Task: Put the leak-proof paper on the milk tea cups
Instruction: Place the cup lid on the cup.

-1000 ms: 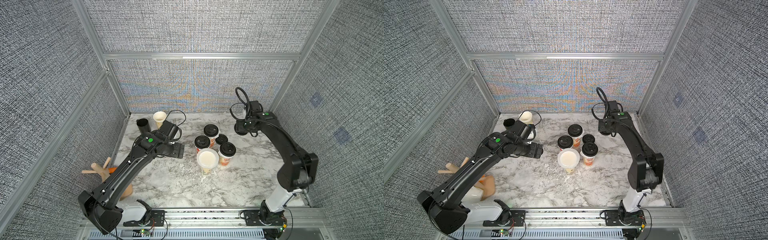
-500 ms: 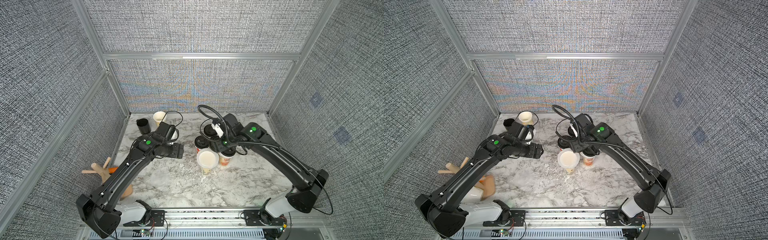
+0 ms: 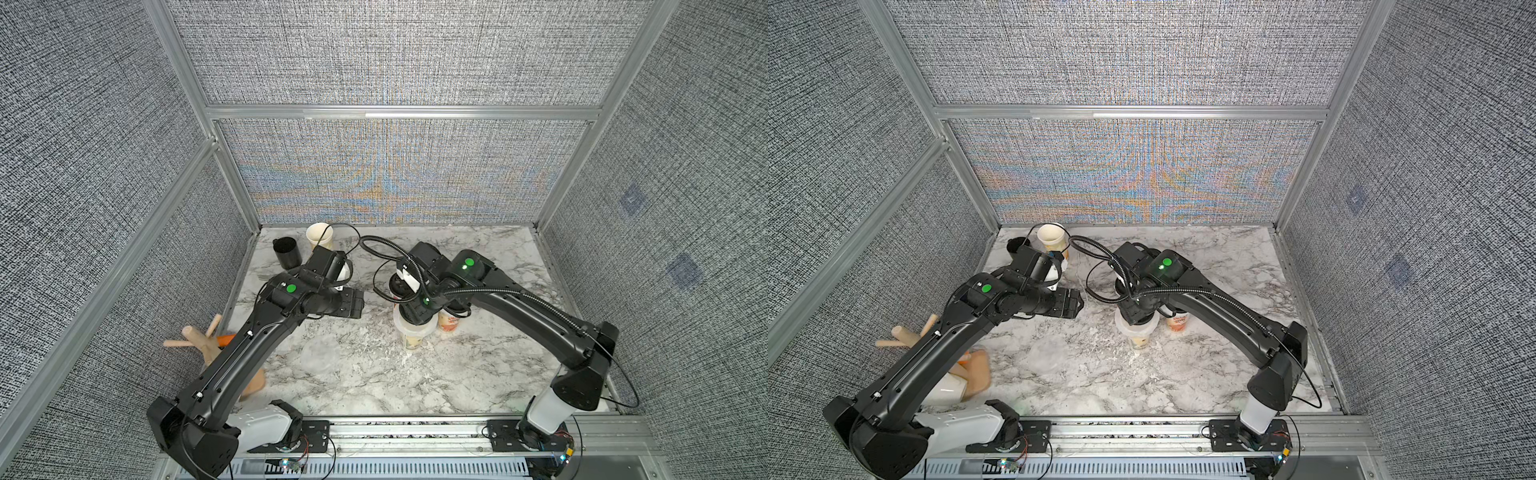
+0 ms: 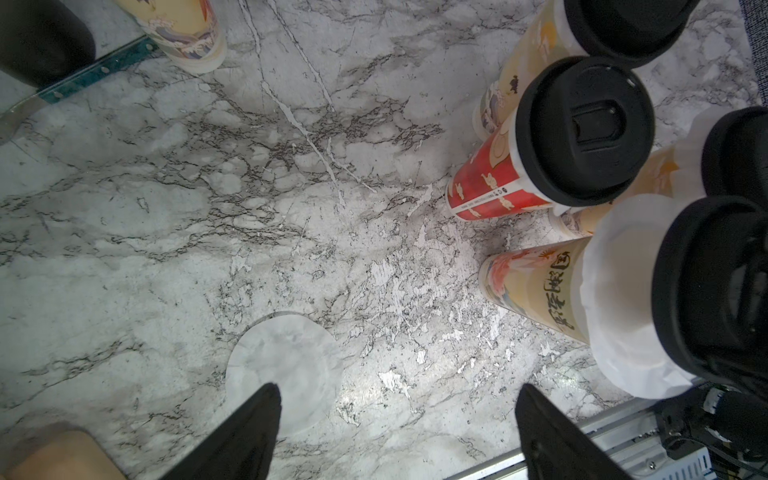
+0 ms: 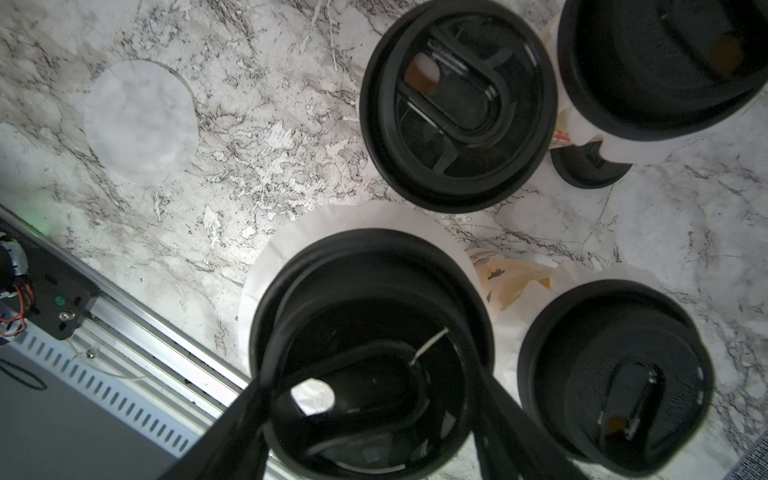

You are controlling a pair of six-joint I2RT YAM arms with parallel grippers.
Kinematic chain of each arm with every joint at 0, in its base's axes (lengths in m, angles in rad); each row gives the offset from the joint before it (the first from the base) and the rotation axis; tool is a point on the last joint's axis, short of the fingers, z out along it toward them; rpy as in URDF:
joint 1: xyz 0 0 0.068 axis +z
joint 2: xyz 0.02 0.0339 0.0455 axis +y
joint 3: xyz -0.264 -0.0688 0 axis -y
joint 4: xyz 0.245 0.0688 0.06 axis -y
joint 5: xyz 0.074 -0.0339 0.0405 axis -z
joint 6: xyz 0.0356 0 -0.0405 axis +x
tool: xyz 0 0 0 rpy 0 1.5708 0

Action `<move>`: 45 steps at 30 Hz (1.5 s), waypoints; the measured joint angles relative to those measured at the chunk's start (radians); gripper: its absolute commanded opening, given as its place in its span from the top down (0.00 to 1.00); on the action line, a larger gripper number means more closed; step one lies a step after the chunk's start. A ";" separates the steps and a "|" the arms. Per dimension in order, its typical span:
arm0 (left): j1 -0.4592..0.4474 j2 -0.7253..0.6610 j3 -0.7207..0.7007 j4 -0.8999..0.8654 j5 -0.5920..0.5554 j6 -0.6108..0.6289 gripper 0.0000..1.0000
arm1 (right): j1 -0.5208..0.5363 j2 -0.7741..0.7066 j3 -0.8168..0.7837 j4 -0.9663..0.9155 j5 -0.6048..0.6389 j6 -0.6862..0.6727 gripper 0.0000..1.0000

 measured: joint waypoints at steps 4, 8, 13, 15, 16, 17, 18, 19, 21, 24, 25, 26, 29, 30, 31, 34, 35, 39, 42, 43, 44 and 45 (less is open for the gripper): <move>0.003 0.000 -0.001 0.000 0.001 0.001 0.10 | 0.010 0.019 0.002 -0.021 0.002 -0.007 0.29; 0.005 0.001 -0.002 0.000 0.003 0.003 0.10 | 0.010 0.030 0.002 -0.027 0.004 -0.014 0.29; 0.008 0.001 -0.002 0.000 0.003 0.004 0.10 | 0.011 0.036 0.002 -0.026 0.004 -0.015 0.28; 0.009 0.001 -0.002 0.000 0.003 0.004 0.10 | 0.011 0.036 0.002 -0.026 0.001 -0.015 0.28; 0.010 0.001 -0.002 0.000 0.003 0.004 0.10 | 0.011 0.036 0.001 -0.026 0.000 -0.015 0.28; 0.010 0.001 -0.002 0.000 0.003 0.004 0.10 | 0.011 0.036 -0.001 -0.025 0.000 -0.015 0.28; 0.011 0.001 -0.002 0.000 0.003 0.004 0.10 | 0.012 0.036 -0.005 -0.024 0.000 -0.015 0.28; 0.013 0.002 -0.002 0.000 0.005 0.004 0.10 | 0.013 0.036 -0.007 -0.025 0.000 -0.015 0.27; 0.014 0.002 -0.004 0.000 0.011 0.004 0.10 | 0.013 0.035 -0.011 -0.023 -0.003 -0.015 0.27; 0.014 0.001 -0.006 0.000 0.011 0.005 0.10 | 0.014 0.035 -0.018 -0.022 -0.009 -0.015 0.27; 0.014 0.001 -0.007 0.000 0.012 0.005 0.10 | 0.015 0.036 -0.018 -0.022 -0.011 -0.015 0.26; 0.014 0.000 -0.008 0.000 0.014 0.006 0.10 | 0.015 0.037 -0.018 -0.021 -0.011 -0.015 0.26; 0.015 -0.005 -0.008 0.000 0.014 0.007 0.10 | 0.015 0.040 -0.018 -0.018 -0.013 -0.015 0.24; 0.015 -0.006 -0.008 0.000 0.014 0.007 0.10 | 0.015 0.042 -0.018 -0.017 -0.014 -0.015 0.23; 0.016 -0.008 -0.008 0.000 0.014 0.007 0.10 | 0.016 0.043 -0.018 -0.017 -0.014 -0.015 0.22; 0.017 -0.009 -0.008 0.000 0.014 0.011 0.10 | 0.016 0.043 -0.018 -0.016 -0.014 -0.015 0.20; 0.017 -0.010 -0.008 0.000 0.014 0.011 0.10 | 0.016 0.043 -0.018 -0.015 -0.014 -0.015 0.19; 0.021 -0.012 -0.011 0.000 0.014 0.011 0.10 | 0.017 0.043 -0.017 -0.015 -0.010 -0.014 0.17; 0.021 -0.012 -0.011 0.000 0.014 0.015 0.10 | 0.017 0.043 -0.016 -0.015 -0.009 -0.014 0.16; 0.021 -0.013 -0.011 0.000 0.014 0.015 0.10 | 0.017 0.043 -0.015 -0.015 -0.006 -0.014 0.16; 0.021 -0.014 -0.011 0.000 0.014 0.015 0.10 | 0.017 0.043 -0.012 -0.015 -0.003 -0.014 0.16; 0.022 -0.015 -0.011 0.000 0.014 0.015 0.10 | 0.017 0.043 -0.008 -0.015 -0.002 -0.014 0.15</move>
